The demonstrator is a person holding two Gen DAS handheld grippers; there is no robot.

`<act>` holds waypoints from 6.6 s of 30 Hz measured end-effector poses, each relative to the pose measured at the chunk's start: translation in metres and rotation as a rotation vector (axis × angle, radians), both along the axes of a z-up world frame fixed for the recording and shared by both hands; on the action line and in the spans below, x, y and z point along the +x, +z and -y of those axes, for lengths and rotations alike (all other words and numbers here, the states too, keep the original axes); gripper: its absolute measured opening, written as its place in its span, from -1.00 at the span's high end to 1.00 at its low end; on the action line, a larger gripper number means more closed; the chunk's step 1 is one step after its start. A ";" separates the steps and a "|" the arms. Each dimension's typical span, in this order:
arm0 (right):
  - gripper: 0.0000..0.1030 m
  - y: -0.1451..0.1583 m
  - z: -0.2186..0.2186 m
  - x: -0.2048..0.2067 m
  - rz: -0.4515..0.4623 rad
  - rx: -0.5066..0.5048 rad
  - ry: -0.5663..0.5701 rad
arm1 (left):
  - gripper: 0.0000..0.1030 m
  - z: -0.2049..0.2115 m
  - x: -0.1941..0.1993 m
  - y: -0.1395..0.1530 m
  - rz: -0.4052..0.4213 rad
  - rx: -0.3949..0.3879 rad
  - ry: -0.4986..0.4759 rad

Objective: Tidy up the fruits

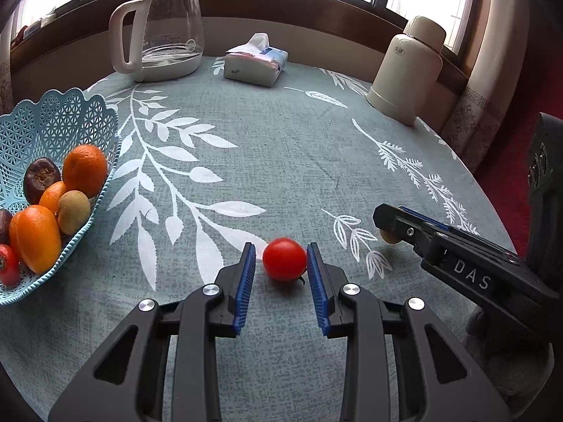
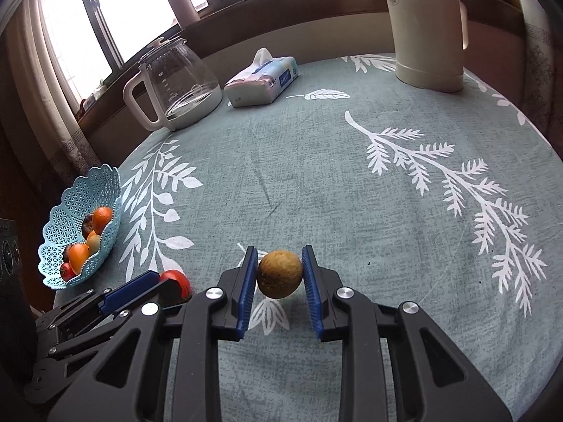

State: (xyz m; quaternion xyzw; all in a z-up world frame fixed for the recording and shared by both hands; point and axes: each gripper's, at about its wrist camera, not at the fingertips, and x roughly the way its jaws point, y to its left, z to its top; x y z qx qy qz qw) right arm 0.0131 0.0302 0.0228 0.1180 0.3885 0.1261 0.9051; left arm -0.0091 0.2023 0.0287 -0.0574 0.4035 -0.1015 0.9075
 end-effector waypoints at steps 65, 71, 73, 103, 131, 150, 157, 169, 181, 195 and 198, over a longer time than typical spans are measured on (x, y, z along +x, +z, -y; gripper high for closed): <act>0.49 -0.004 -0.001 0.001 0.017 0.025 0.005 | 0.42 -0.214 -0.077 0.064 0.179 0.128 0.570; 0.49 -0.002 -0.003 -0.001 0.034 0.018 0.010 | 0.35 -0.226 -0.087 0.067 0.183 0.123 0.574; 0.49 0.000 -0.005 -0.001 0.033 0.027 0.018 | 0.06 -0.228 -0.089 0.070 0.194 0.128 0.574; 0.49 0.050 -0.260 -0.030 0.043 0.102 0.548 | -0.15 -0.263 -0.111 0.091 0.267 0.047 0.579; 0.42 0.040 -0.272 -0.047 0.157 -0.047 0.581 | -0.28 -0.262 -0.109 0.089 0.253 0.049 0.576; 0.15 0.045 -0.196 -0.032 0.251 -0.021 0.310 | -0.68 -0.238 -0.103 0.088 0.254 0.086 0.512; 0.05 0.033 -0.169 -0.026 0.196 0.001 0.270 | -0.83 -0.216 -0.099 0.081 0.236 0.123 0.470; -0.75 0.038 -0.171 -0.040 0.279 -0.044 0.276 | -0.94 -0.196 -0.102 0.073 0.219 0.221 0.487; -0.90 0.043 -0.171 -0.046 0.333 -0.080 0.250 | -0.94 -0.189 -0.103 0.073 0.232 0.292 0.503; -0.90 0.042 -0.182 -0.053 0.365 -0.201 0.244 | -0.94 -0.183 -0.102 0.072 0.236 0.342 0.497; -0.90 0.041 -0.180 -0.050 0.341 -0.177 0.247 | -0.94 -0.182 -0.101 0.071 0.236 0.352 0.496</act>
